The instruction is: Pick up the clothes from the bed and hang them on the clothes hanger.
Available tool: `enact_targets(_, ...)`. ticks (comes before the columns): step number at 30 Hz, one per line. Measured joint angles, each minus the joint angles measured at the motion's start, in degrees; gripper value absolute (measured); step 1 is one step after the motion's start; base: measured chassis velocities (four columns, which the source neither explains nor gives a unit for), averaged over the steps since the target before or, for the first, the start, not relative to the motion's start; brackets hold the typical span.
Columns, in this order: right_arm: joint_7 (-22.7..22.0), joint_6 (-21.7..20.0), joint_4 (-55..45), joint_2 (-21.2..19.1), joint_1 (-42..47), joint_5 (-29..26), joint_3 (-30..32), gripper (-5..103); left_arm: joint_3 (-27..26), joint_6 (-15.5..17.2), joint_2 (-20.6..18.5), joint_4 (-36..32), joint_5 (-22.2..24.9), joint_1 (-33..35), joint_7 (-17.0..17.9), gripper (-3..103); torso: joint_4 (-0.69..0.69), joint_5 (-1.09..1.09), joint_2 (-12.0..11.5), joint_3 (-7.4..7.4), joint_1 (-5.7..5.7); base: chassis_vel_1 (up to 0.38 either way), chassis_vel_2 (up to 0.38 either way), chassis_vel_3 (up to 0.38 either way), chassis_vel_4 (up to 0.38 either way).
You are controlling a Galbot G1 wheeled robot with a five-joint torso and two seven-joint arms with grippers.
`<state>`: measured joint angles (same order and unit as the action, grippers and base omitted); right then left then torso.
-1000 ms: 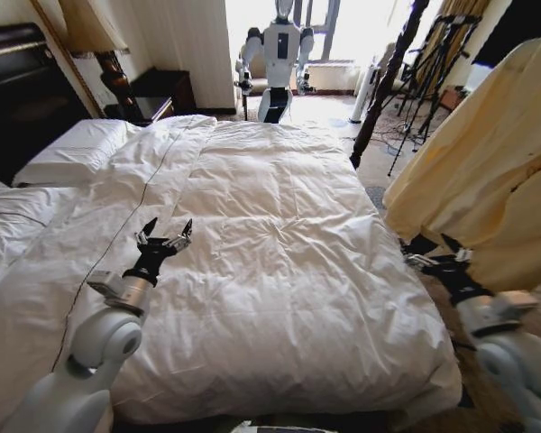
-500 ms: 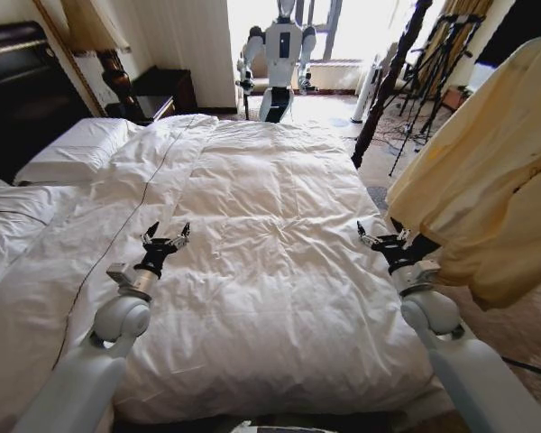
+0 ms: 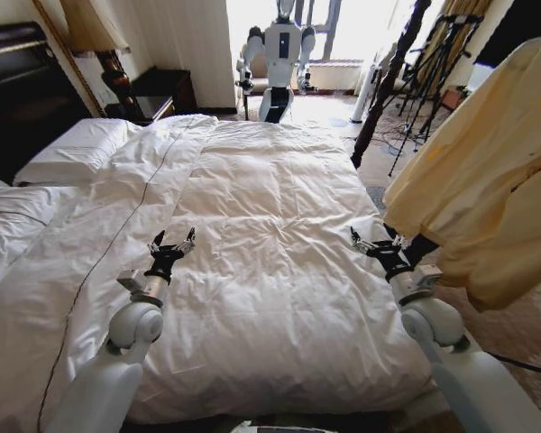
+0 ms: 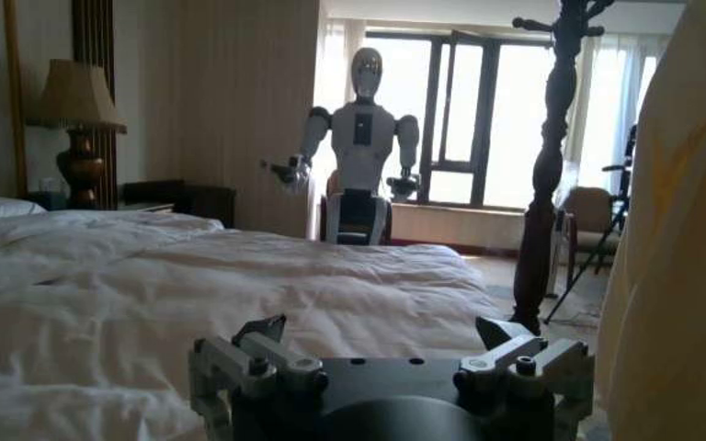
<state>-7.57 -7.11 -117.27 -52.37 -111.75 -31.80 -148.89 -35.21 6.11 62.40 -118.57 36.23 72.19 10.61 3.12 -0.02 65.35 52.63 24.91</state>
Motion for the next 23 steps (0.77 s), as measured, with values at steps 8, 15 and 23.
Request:
enact_targets(8,0.0,0.0,0.0,0.1,0.1,-0.1,0.1,100,0.0,0.0,-0.1,-0.1,0.0,0.0,0.0,100,0.00,-0.01,0.0,0.00,0.00,0.000,0.000,0.000,0.000)
enact_targets(15,0.0,0.0,0.0,0.1,0.1,-0.1,0.2,100,-0.1,0.1,-0.1,-0.1,0.0,0.0,0.0,100,0.00,0.00,0.0,0.00,0.00,0.000,0.000,0.000,0.000)
enact_targets(23,0.0,0.0,0.0,0.1,0.1,-0.1,0.2,100,-0.1,0.1,-0.1,-0.1,0.1,0.0,0.0,100,0.00,0.00,0.0,0.00,0.00,0.000,0.000,0.000,0.000)
